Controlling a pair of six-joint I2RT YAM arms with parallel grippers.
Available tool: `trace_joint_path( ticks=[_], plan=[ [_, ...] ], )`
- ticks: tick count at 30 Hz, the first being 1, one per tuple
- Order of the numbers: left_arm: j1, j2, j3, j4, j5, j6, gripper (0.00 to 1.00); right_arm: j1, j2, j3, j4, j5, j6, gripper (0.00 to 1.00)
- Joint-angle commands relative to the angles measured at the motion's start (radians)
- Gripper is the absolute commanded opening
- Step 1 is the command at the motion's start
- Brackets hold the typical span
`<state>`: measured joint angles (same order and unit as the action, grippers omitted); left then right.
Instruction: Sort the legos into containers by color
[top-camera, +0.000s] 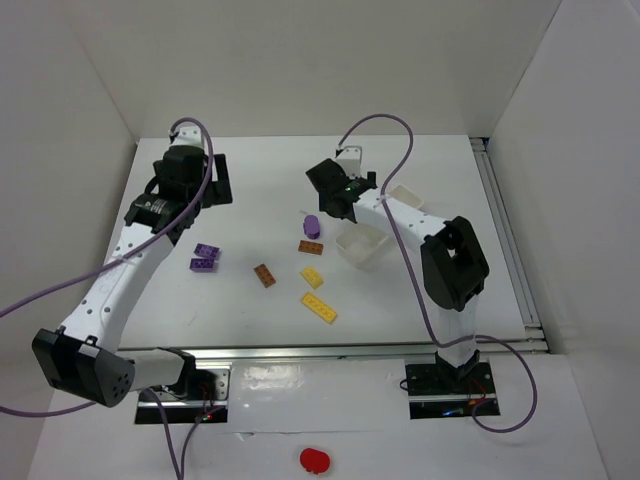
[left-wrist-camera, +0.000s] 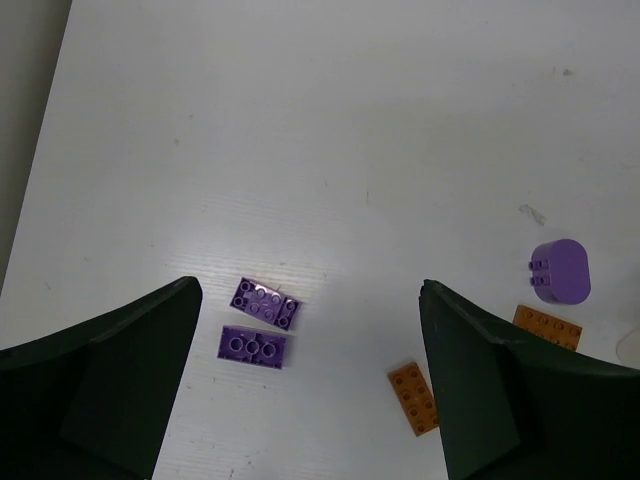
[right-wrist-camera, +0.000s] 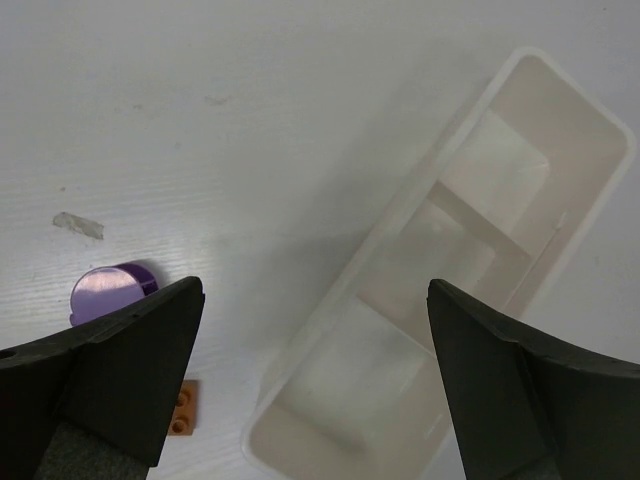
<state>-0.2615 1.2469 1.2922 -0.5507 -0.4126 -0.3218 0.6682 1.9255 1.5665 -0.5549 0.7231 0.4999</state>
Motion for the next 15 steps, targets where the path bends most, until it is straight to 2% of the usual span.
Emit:
trace_joint_path(
  ticks=[1, 6, 9, 12, 15],
  plan=[
    [-0.002, 0.043, 0.085, -0.046, 0.014, -0.004, 1.00, 0.020, 0.024, 0.055, -0.028, 0.027, 0.023, 1.00],
    [-0.002, 0.066, 0.098, -0.058, 0.032, 0.007, 1.00, 0.030, 0.053, 0.092, -0.014, 0.009, -0.020, 1.00],
    [-0.002, 0.085, 0.098, -0.058, 0.032, 0.007, 1.00, 0.039, 0.003, 0.037, 0.091, -0.066, -0.084, 1.00],
    [-0.002, 0.097, 0.113, -0.095, 0.043, -0.003, 1.00, 0.039, -0.055, -0.084, 0.266, -0.192, -0.145, 1.00],
    [-0.002, 0.106, 0.122, -0.109, 0.043, -0.022, 1.00, 0.039, -0.068, -0.114, 0.308, -0.251, -0.156, 1.00]
  ],
)
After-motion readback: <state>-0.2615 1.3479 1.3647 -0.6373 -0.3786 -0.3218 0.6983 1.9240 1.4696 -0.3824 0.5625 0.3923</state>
